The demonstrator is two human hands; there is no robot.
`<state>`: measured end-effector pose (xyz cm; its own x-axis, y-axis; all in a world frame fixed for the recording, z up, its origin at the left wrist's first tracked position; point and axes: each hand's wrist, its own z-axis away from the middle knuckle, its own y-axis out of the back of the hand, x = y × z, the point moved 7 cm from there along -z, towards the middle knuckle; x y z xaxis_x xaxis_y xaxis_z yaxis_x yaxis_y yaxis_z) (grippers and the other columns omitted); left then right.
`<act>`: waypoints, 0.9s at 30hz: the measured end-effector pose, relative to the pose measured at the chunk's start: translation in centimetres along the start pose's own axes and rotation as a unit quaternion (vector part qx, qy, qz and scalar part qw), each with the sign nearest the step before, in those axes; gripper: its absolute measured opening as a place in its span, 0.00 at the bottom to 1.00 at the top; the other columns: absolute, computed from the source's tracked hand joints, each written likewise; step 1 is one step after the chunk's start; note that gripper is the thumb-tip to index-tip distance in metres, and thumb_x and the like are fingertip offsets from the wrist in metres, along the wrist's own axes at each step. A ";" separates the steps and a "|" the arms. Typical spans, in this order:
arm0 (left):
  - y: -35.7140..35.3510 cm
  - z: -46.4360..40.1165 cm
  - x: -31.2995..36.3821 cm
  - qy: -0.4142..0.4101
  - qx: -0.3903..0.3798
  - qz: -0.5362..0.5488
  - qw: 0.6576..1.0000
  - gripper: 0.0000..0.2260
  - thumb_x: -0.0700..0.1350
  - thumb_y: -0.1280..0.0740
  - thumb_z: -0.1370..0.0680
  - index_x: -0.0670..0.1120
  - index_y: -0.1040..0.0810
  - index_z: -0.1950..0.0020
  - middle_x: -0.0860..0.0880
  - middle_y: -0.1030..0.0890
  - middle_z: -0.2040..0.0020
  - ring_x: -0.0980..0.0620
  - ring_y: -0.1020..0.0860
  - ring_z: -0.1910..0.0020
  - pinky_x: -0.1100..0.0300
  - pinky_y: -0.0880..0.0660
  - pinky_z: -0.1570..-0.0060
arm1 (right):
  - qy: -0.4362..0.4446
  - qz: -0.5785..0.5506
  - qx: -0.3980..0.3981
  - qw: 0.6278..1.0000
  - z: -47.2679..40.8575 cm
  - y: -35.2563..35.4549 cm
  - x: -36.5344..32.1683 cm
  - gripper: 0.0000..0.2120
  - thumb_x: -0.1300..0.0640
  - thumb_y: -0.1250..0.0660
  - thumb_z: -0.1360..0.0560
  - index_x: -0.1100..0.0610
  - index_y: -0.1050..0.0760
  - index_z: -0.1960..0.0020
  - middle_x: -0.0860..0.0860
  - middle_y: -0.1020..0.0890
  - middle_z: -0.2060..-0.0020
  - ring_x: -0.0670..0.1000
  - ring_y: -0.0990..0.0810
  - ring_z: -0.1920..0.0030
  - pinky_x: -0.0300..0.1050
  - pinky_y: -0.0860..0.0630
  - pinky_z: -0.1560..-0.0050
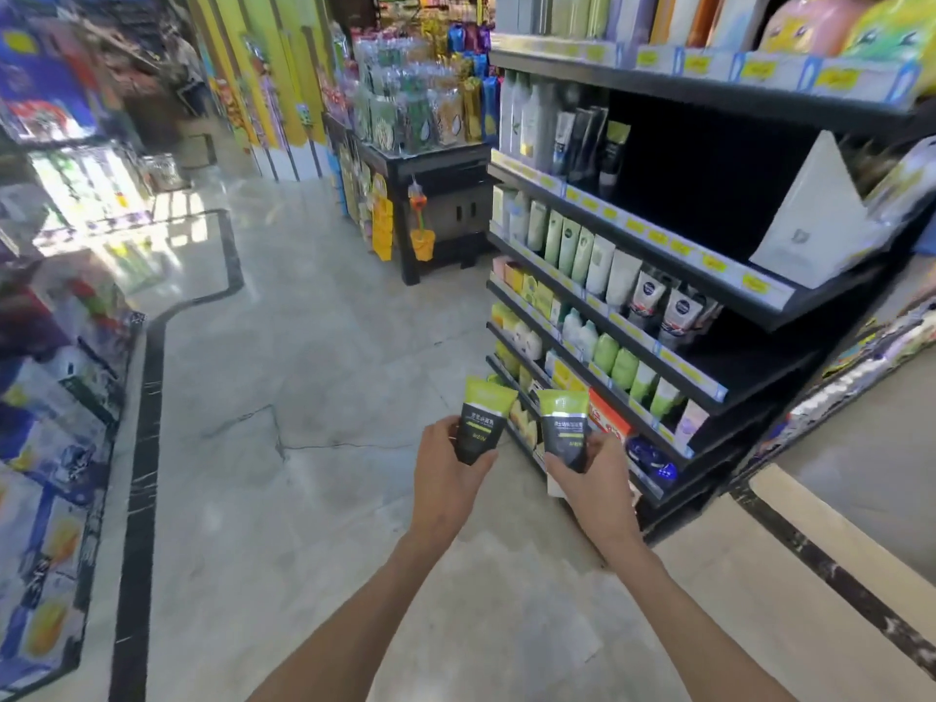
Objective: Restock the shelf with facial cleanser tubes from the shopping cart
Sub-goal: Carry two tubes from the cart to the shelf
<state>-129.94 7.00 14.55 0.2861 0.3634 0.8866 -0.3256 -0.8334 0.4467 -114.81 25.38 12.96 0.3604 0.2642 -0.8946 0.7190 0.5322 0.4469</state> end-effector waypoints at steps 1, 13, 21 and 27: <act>-0.5 -1.9 0.1 -0.004 -0.001 -0.001 1.000 0.24 0.51 0.22 0.28 0.54 0.28 0.37 0.55 0.26 0.44 0.56 0.23 0.46 0.58 0.24 0.45 | 0.000 0.006 0.005 1.000 -1.9 -0.3 -0.4 0.23 0.37 0.20 0.34 0.46 0.26 0.48 0.47 0.20 0.54 0.49 0.18 0.55 0.46 0.20 0.59; -6.9 -24.3 1.0 -0.031 -0.052 0.058 0.996 0.26 0.52 0.23 0.27 0.50 0.26 0.31 0.54 0.25 0.42 0.56 0.21 0.45 0.53 0.22 0.42 | 0.005 -0.007 0.083 0.997 -19.0 -2.9 -7.2 0.19 0.52 0.21 0.28 0.48 0.32 0.49 0.48 0.23 0.55 0.46 0.21 0.57 0.38 0.27 0.60; -11.3 -41.1 5.3 -0.117 -0.142 0.053 0.981 0.29 0.65 0.26 0.28 0.54 0.26 0.31 0.57 0.20 0.39 0.55 0.21 0.41 0.50 0.21 0.40 | -0.030 -0.002 0.207 0.978 -29.4 -4.7 -12.1 0.24 0.48 0.23 0.27 0.52 0.33 0.40 0.44 0.26 0.51 0.42 0.24 0.55 0.34 0.27 0.59; -14.2 -50.7 10.2 -0.172 -0.186 0.077 0.964 0.30 0.64 0.27 0.27 0.52 0.27 0.29 0.56 0.21 0.37 0.55 0.22 0.39 0.52 0.22 0.38 | -0.048 -0.031 0.271 0.961 -35.8 -4.5 -16.0 0.18 0.54 0.23 0.25 0.46 0.33 0.50 0.49 0.24 0.55 0.48 0.23 0.58 0.36 0.26 0.60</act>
<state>-168.10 43.61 23.31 0.4704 0.0350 0.8818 -0.6698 -0.6364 0.3825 -145.14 47.54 25.22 0.3404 0.1560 -0.9272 0.9358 0.0399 0.3503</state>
